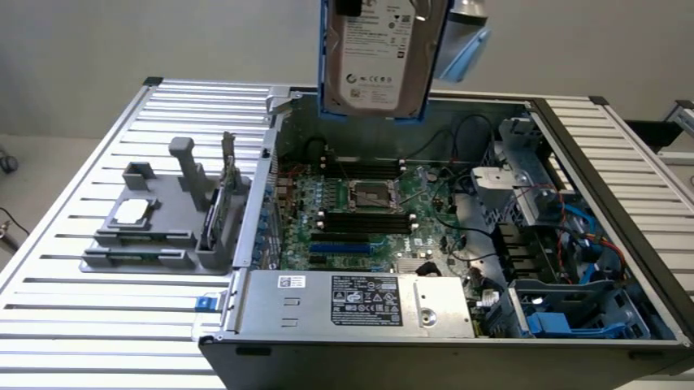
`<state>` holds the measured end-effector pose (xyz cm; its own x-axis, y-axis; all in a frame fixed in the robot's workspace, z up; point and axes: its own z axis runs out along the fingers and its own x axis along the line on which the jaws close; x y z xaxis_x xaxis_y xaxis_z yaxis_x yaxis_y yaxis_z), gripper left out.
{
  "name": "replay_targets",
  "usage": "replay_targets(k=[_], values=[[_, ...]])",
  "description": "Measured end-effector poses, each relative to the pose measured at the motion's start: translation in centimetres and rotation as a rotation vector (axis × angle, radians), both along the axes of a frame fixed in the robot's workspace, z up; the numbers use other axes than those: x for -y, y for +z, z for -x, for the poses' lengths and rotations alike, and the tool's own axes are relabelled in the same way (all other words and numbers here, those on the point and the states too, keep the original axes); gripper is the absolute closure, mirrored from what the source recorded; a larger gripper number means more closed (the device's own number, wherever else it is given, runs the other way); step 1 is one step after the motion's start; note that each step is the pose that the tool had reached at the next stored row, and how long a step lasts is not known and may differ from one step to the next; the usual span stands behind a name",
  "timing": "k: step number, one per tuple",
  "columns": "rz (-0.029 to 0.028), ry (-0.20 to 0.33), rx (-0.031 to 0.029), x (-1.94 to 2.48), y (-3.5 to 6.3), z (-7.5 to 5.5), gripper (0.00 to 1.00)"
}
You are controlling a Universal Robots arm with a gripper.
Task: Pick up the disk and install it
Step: 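Pick up the disk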
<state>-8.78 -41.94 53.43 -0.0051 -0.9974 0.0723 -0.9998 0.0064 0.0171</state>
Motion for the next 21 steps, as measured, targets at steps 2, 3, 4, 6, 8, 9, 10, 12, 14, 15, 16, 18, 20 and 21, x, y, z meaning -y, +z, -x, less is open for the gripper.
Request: replay_targets(k=[2,3,4,6,8,9,10,12,14,15,16,18,20,21], values=[[-0.0005,0.000,-0.0026,0.29,0.02,-0.6,0.67],[-0.0008,0.000,-0.0041,0.43,0.02,-0.9,0.67],[-0.0012,0.000,-0.0056,0.57,0.03,-1.2,0.67],[-0.0021,0.000,-0.0085,0.85,0.04,-1.7,0.67],[-0.0028,0.000,-0.0114,1.14,0.06,-2.3,0.67],[-0.0032,0.000,-0.0129,1.29,0.06,-2.6,0.67],[-0.0036,0.000,-0.0144,1.44,0.07,-2.9,0.67],[-0.0052,0.000,-0.0176,1.71,0.08,-3.3,0.67],[-0.0067,0.000,-0.0202,1.83,0.07,-3.4,0.67],[-0.0067,0.000,-0.0202,1.82,0.07,-3.4,0.67],[-0.0067,0.000,-0.0202,1.83,0.07,-3.4,0.67],[-0.0066,0.000,-0.0203,1.85,0.08,-3.4,0.67],[-0.0066,0.000,-0.0203,1.85,0.08,-3.4,0.67],[-0.0066,0.000,-0.0203,1.85,0.08,-3.4,0.67]])
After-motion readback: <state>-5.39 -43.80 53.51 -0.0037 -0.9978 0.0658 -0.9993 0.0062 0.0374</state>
